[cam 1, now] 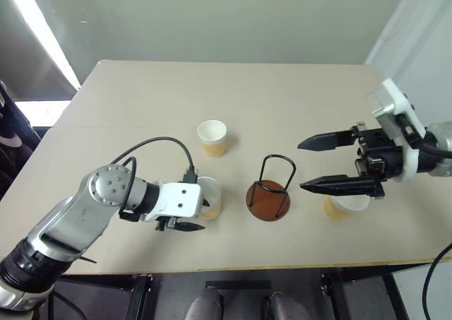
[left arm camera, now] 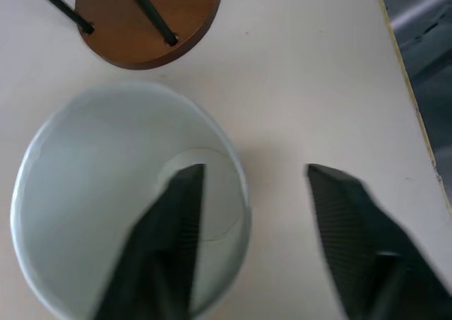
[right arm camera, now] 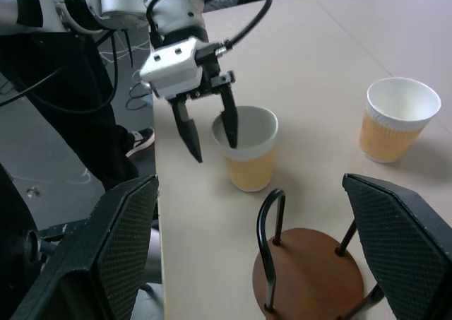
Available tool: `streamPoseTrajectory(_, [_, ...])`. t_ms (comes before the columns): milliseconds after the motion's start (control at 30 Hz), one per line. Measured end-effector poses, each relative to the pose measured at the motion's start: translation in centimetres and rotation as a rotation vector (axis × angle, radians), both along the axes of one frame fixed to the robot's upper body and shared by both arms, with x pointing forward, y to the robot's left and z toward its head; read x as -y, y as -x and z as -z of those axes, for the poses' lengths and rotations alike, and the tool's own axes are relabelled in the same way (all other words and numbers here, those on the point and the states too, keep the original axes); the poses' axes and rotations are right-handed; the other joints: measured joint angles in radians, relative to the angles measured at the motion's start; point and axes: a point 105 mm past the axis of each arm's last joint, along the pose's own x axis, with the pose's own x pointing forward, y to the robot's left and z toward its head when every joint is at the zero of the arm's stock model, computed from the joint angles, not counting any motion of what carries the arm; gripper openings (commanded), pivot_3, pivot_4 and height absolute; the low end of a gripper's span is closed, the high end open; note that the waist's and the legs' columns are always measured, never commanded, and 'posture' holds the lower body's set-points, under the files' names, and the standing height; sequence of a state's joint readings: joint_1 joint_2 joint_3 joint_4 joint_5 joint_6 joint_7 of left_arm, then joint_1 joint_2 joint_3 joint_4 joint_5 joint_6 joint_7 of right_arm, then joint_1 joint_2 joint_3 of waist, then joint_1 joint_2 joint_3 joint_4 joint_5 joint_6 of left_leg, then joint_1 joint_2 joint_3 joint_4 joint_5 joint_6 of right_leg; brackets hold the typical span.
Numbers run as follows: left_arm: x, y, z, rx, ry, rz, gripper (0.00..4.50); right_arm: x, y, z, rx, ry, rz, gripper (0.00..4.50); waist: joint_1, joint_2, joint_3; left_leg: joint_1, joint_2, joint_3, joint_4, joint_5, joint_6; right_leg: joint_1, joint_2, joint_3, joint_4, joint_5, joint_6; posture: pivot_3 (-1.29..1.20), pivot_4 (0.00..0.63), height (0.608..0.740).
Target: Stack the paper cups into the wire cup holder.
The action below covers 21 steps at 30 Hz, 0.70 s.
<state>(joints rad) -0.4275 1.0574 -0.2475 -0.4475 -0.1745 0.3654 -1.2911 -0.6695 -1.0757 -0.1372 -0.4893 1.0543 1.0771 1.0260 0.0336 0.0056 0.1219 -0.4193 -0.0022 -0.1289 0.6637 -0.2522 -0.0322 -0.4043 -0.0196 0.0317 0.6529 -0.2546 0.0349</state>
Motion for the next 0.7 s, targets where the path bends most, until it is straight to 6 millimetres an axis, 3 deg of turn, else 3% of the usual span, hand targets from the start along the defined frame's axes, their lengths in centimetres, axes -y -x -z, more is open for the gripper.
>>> streamPoseTrajectory(100, [0.2,0.0,-0.4,-0.019,0.004,0.035,0.16,0.0,0.3,0.6,-0.01,0.011,-0.007,4.28,0.001,0.0,0.0,0.0,0.0,0.0,0.0,0.0,0.0,0.0,0.0,0.0,0.0,0.0,0.0,0.0,0.15,0.74])
streamPoseTrajectory(133, [0.3,0.0,-0.7,-0.019,0.004,0.049,0.05,-0.1,0.4,0.7,-0.009,0.015,-0.011,4.28,0.001,0.0,0.0,0.0,0.0,0.0,0.0,0.0,0.0,0.0,0.0,0.0,0.0,0.0,0.0,0.0,0.15,0.74])
streamPoseTrajectory(533, [1.3,0.0,-3.6,-0.059,0.036,0.138,0.05,-0.3,0.9,1.1,0.005,0.022,-0.008,4.28,0.0,0.0,0.0,0.0,0.0,0.0,0.0,0.0,0.0,0.0,0.0,0.0,0.0,0.0,0.0,0.0,0.15,0.74])
streamPoseTrajectory(700, [1.6,-1.1,-6.5,-0.017,0.09,0.129,0.05,0.8,0.7,0.7,0.04,0.064,0.028,4.28,0.003,0.0,0.0,0.0,0.0,0.0,0.001,0.0,0.001,0.001,0.0,0.0,-0.001,0.0,0.0,0.0,0.15,0.74])
